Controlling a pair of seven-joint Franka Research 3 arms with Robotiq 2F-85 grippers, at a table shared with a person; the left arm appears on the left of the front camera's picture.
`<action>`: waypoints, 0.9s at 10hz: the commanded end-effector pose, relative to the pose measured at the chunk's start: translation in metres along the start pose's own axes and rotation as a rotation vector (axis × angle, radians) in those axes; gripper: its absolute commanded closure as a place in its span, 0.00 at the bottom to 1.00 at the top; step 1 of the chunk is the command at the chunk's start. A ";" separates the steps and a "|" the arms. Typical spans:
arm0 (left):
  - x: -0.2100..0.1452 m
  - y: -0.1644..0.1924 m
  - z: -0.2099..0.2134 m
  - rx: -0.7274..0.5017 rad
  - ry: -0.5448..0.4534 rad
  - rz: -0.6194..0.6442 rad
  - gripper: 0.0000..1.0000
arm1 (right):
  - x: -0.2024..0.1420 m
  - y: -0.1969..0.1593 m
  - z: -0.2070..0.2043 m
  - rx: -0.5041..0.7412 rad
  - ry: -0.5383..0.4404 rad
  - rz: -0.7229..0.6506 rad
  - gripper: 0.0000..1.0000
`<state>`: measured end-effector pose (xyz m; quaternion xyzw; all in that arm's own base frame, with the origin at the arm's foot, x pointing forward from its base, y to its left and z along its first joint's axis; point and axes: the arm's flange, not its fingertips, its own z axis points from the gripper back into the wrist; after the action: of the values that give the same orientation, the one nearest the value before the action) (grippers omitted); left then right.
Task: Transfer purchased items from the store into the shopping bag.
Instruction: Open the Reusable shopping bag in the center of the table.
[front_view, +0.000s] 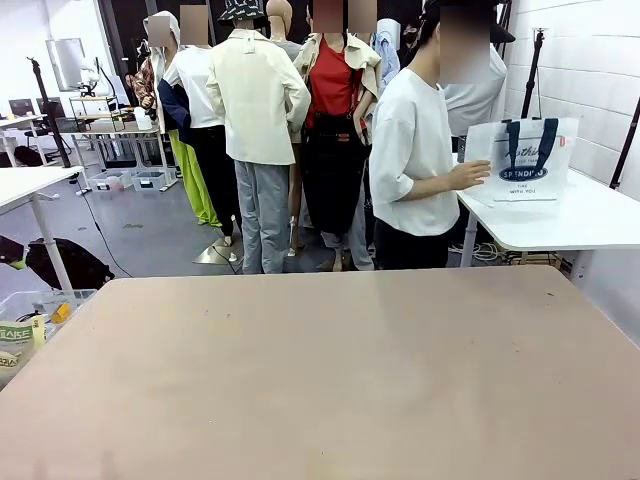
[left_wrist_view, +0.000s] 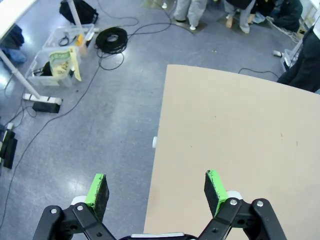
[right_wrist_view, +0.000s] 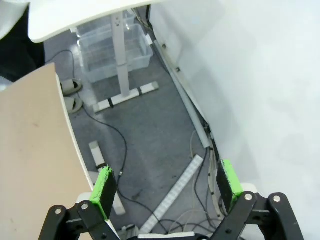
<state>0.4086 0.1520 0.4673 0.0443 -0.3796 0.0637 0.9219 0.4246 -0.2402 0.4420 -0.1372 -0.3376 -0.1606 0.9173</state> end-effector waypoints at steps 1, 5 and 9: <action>0.000 0.006 0.003 0.016 0.004 -0.011 0.00 | -0.001 0.001 0.002 -0.008 0.012 0.019 0.00; 0.000 0.006 0.003 0.016 0.004 -0.011 0.00 | -0.001 0.001 0.002 -0.008 0.012 0.019 0.00; 0.000 0.006 0.003 0.016 0.004 -0.011 0.00 | -0.001 0.001 0.002 -0.008 0.012 0.019 0.00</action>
<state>0.4070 0.1558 0.4677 0.0503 -0.3790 0.0630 0.9219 0.4242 -0.2398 0.4434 -0.1378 -0.3383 -0.1599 0.9171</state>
